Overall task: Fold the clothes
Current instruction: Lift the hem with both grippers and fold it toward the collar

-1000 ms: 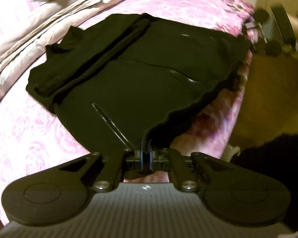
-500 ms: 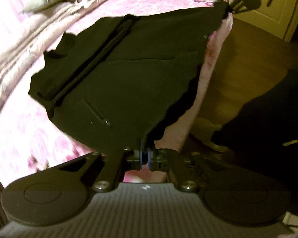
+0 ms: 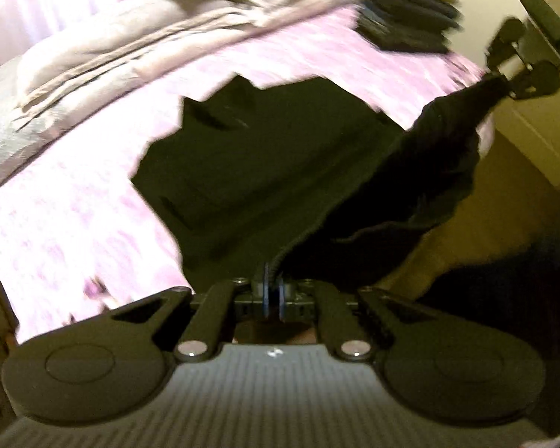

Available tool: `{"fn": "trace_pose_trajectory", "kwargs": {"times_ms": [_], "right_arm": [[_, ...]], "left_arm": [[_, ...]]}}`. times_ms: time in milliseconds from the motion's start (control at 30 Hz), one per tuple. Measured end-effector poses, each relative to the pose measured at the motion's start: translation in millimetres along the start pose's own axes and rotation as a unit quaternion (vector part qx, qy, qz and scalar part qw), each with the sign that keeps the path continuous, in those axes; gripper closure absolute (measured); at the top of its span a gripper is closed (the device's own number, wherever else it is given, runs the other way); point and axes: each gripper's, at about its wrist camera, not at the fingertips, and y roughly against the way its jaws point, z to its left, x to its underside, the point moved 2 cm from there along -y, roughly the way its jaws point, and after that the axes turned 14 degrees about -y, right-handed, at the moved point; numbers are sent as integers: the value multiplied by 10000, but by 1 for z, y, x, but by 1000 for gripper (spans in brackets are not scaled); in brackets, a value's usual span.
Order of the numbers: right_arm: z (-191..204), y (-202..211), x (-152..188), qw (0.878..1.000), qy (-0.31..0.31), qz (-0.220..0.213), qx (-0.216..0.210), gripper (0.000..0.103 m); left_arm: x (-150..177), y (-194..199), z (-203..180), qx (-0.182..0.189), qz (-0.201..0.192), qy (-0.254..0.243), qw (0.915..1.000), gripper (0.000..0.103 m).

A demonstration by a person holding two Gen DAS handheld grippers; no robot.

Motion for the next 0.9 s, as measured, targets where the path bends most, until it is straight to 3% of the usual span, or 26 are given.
{"fn": "trace_pose_trajectory", "kwargs": {"times_ms": [67, 267, 400, 633, 900], "right_arm": [[-43, -13, -36, 9991, -330, 16, -254, 100], [-136, -71, -117, 9973, -274, 93, -668, 99], [-185, -110, -143, 9937, -459, 194, -1000, 100], [-242, -164, -176, 9870, -763, 371, -1362, 99], [-279, -218, -212, 9835, -1263, 393, -1231, 100]], "left_arm": [[-27, -17, 32, 17, 53, 163, 9999, 100], [-81, -74, 106, -158, 223, 501, 9984, 100], [-98, -119, 147, -132, 449, 873, 9951, 100], [-118, -177, 204, -5, 799, 924, 9925, 100], [-115, -253, 270, 217, 979, 1015, 9898, 100]]}}
